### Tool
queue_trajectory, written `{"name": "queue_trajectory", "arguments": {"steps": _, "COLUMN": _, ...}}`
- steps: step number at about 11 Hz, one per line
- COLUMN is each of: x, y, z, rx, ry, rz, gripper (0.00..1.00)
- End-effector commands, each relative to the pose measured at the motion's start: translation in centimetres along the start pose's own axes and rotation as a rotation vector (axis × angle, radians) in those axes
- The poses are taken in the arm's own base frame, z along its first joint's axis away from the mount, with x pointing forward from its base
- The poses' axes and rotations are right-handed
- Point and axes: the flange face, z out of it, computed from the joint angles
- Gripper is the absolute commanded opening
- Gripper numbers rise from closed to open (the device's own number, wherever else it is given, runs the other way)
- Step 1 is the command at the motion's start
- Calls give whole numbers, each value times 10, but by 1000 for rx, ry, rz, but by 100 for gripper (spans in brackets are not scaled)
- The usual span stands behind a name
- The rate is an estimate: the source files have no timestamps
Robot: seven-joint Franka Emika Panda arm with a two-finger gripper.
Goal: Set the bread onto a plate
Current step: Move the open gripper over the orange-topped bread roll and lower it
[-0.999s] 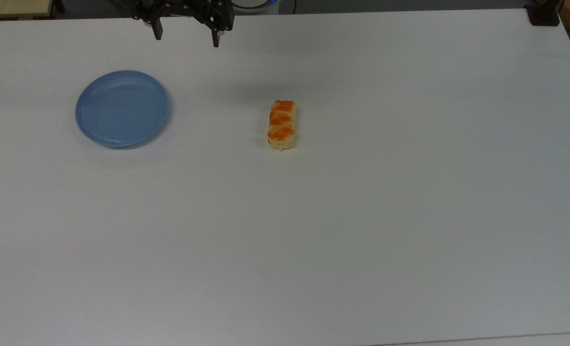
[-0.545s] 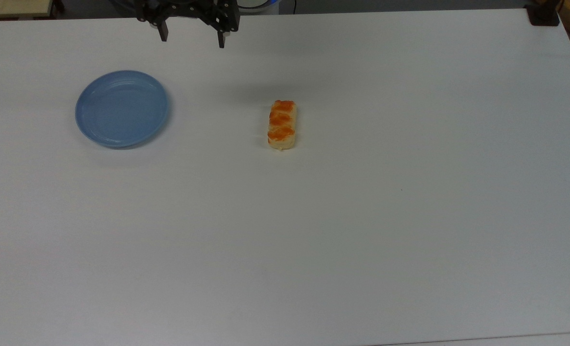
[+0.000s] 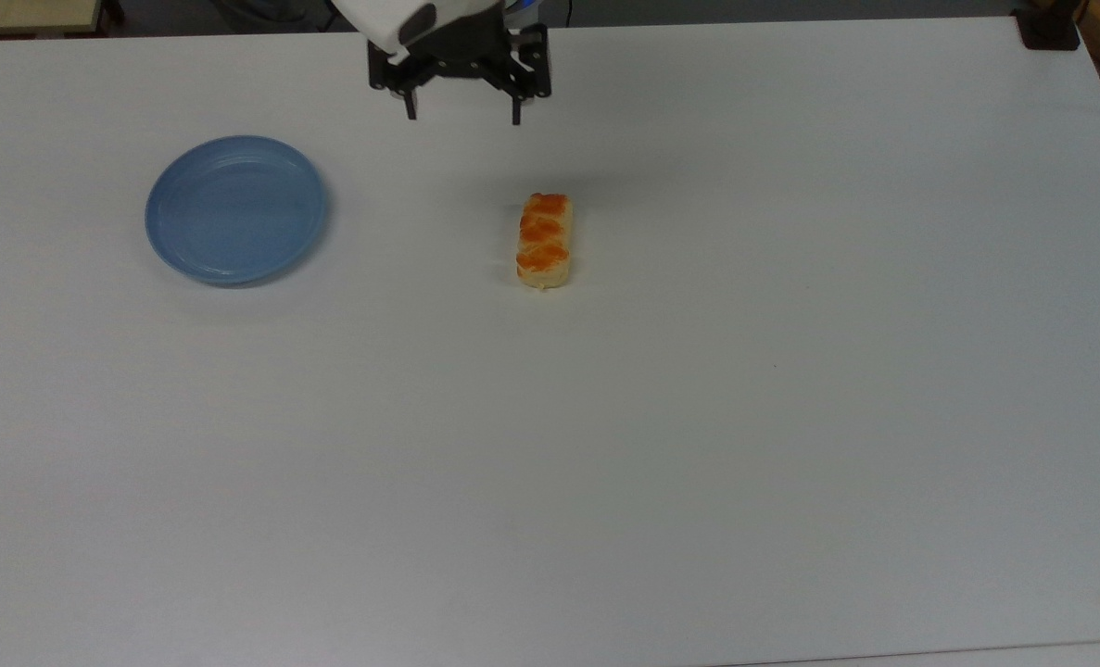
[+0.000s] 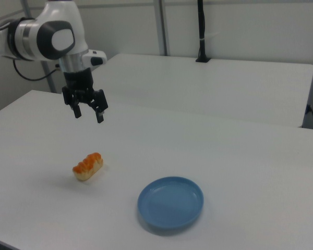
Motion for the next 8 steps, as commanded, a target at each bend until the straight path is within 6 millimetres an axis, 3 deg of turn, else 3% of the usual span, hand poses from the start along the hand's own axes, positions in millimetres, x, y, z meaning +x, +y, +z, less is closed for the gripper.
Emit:
{"name": "queue_trajectory", "arguments": {"steps": 1, "x": -10, "y": -39, "z": 42, "rx": -13, "ry": 28, "rz": -5, "gripper": 100}}
{"name": "queue_trajectory", "arguments": {"steps": 8, "x": 12, "y": -82, "z": 150, "rx": -92, "ry": 6, "rz": -15, "gripper": 100}}
